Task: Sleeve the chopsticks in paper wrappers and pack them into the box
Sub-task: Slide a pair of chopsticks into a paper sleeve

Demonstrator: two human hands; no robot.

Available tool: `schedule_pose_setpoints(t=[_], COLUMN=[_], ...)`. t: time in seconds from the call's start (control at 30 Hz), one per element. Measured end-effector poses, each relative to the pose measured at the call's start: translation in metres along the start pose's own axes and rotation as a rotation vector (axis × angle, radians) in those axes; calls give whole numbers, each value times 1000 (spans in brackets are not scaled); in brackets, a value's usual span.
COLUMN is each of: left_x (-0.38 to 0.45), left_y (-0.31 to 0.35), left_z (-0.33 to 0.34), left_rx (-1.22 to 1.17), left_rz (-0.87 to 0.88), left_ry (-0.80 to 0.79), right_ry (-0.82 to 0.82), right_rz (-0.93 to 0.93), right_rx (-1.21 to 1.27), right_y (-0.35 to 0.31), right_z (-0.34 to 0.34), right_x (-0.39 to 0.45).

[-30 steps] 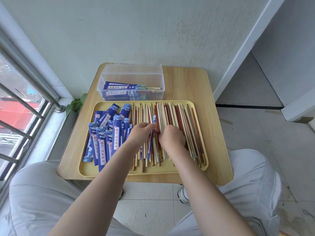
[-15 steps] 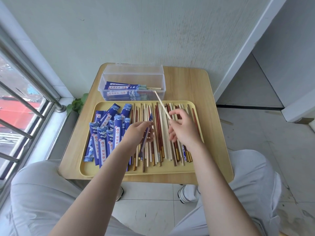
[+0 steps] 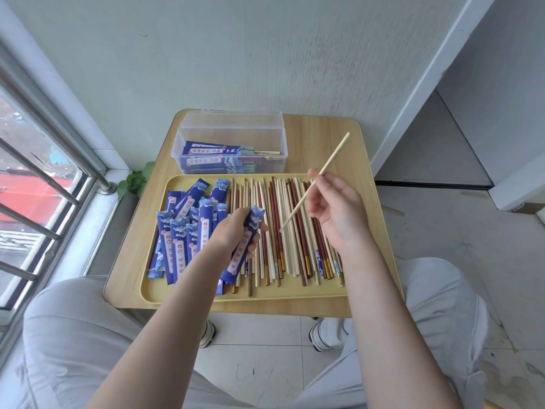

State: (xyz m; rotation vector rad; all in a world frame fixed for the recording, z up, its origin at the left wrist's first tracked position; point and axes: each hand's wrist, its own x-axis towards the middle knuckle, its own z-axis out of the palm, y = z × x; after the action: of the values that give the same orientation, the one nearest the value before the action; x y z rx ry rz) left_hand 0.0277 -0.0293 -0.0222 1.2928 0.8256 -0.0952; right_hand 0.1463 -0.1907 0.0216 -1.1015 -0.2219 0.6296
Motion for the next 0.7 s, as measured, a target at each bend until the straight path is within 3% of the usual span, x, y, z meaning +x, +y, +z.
schedule_pose_setpoints(t=[0.23,0.47,0.7], left_x=[2,2,5], left_y=[-1,-3,-6], left_z=[0,3,4], left_rx=[256,406,430], left_rz=[-76,-42,-28], left_ry=[-164,-184,-240], right_ry=[208,529,536], right_rz=[-5,-55,-84], right_rx=[-81,-57,-131], right_y=[10,12,23], right_z=[-8,-9,-9], right_x=[4,8,10])
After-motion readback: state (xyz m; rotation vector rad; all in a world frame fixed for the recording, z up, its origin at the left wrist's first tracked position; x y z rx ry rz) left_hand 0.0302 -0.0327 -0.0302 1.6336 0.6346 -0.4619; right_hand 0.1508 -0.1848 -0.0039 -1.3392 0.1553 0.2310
